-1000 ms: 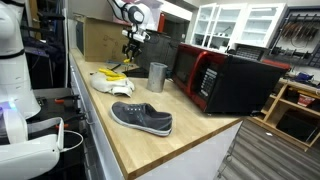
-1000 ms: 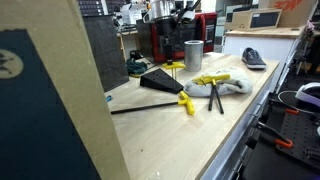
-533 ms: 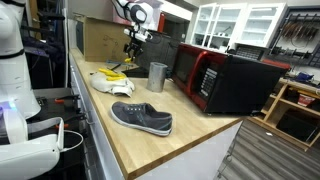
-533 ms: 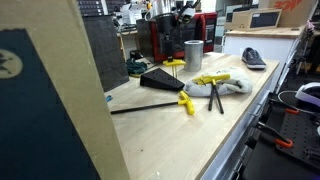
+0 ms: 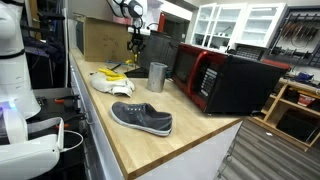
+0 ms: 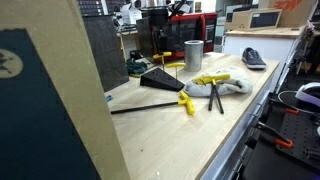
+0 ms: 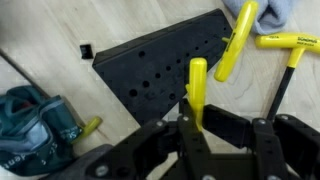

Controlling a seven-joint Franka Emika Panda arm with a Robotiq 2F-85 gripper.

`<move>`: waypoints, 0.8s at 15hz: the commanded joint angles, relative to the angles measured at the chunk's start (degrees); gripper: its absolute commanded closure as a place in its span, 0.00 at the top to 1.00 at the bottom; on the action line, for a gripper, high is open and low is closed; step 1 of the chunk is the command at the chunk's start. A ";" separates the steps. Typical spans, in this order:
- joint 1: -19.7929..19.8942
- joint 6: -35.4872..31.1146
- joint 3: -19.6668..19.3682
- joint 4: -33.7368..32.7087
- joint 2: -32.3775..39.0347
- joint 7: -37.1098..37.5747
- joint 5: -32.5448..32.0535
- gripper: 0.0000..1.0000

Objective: Remove one wrench from the black stand and put it on the counter.

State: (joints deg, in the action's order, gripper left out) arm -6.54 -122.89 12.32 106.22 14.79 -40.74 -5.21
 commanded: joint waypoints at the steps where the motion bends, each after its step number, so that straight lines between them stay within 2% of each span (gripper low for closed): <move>1: -0.29 -3.92 0.29 0.84 -1.65 -5.96 -1.78 0.05; 8: 1.34 -0.34 -0.62 1.70 -6.76 -8.25 3.06 0.05; 12: 3.78 -3.06 -1.11 4.54 -11.27 -12.69 17.01 0.05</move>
State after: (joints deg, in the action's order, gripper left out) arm -4.06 -124.74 11.82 107.14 8.28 -49.29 3.55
